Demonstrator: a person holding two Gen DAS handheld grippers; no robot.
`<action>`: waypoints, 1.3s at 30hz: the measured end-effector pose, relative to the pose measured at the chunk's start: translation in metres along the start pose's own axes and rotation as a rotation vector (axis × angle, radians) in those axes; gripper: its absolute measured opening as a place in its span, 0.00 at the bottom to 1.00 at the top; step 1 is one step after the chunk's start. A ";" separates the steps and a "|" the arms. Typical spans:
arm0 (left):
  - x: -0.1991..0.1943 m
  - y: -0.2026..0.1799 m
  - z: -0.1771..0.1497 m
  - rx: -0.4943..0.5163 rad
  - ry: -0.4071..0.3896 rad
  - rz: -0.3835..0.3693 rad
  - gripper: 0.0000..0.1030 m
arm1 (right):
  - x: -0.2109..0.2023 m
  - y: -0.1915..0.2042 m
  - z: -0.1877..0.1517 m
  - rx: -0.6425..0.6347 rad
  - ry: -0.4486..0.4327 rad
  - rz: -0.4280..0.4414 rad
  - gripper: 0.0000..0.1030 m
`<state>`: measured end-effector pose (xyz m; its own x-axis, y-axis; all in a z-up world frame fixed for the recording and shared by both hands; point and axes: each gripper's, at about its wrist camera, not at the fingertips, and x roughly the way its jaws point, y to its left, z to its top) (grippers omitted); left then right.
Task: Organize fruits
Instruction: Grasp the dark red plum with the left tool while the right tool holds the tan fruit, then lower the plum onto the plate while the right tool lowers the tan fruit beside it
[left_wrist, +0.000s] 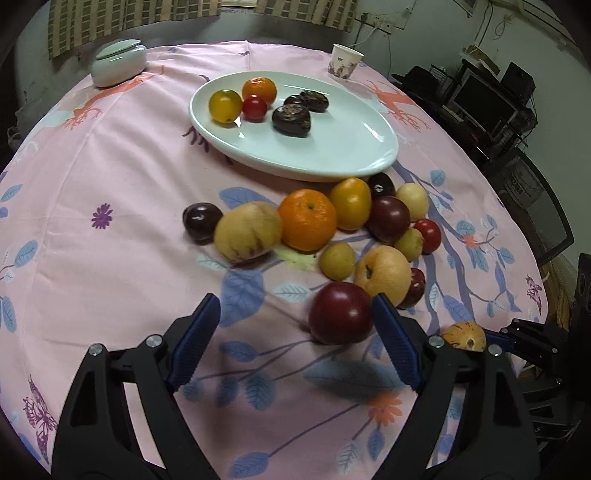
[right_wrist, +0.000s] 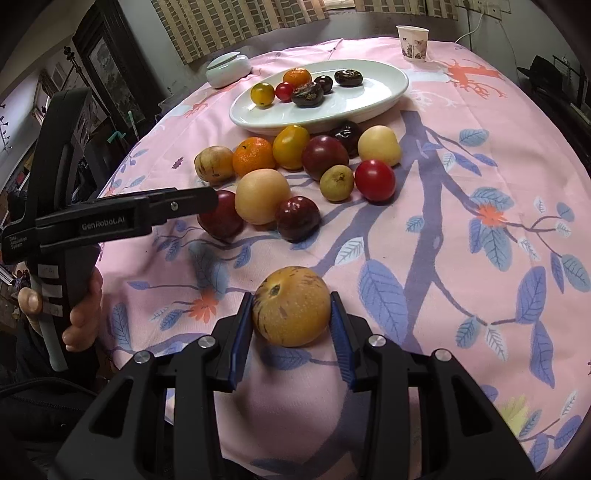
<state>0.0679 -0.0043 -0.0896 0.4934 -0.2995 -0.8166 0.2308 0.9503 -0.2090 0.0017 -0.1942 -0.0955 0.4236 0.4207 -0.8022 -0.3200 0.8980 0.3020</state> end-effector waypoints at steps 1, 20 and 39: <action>0.000 -0.005 -0.001 0.012 0.000 -0.004 0.82 | -0.001 -0.001 0.000 0.002 -0.002 -0.001 0.40; -0.009 -0.037 -0.012 0.073 -0.025 -0.076 0.39 | -0.002 -0.003 -0.001 0.005 -0.001 0.004 0.40; -0.062 -0.026 0.002 0.069 -0.123 -0.045 0.39 | -0.017 0.005 0.027 -0.025 -0.045 -0.011 0.40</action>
<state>0.0332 -0.0105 -0.0326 0.5793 -0.3541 -0.7342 0.3102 0.9287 -0.2031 0.0153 -0.1940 -0.0664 0.4650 0.4169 -0.7810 -0.3360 0.8993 0.2801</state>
